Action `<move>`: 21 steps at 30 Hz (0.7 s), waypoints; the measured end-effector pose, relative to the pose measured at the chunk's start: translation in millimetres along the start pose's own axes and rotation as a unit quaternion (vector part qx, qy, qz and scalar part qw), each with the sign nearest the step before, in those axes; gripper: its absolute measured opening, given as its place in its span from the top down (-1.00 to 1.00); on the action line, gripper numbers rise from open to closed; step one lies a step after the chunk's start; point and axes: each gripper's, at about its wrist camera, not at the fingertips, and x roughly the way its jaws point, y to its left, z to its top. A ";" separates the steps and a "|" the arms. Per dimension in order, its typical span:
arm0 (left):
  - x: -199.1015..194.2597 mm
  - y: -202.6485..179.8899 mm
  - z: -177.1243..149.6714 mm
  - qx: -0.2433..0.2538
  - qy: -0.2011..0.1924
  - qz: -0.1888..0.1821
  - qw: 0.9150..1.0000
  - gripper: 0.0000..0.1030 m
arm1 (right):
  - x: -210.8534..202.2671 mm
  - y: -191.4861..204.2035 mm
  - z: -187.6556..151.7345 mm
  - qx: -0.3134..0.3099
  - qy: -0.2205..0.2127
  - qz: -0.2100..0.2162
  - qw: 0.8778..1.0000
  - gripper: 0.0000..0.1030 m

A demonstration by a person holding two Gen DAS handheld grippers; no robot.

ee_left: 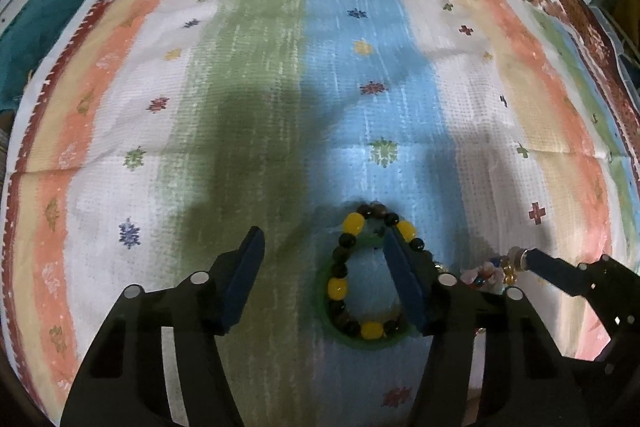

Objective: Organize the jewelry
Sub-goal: 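Grasp the yellow-black bead bracelet with the left tool while the right tool grasps the pink-white bracelet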

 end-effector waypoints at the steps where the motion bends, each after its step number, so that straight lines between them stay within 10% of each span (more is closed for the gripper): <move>1: 3.3 -1.6 0.9 0.003 0.006 -0.004 1.000 -0.12 | 1.5 -0.1 1.2 -0.001 0.001 0.000 1.000 0.03; 14: 18.8 -3.0 -2.2 0.000 0.033 -0.021 0.999 0.67 | 13.2 -1.1 5.5 -0.005 0.008 -0.005 1.000 0.49; 21: 21.5 -10.0 -6.0 0.020 0.029 -0.007 0.999 0.74 | 13.4 1.2 2.3 -0.025 0.004 -0.023 0.999 0.78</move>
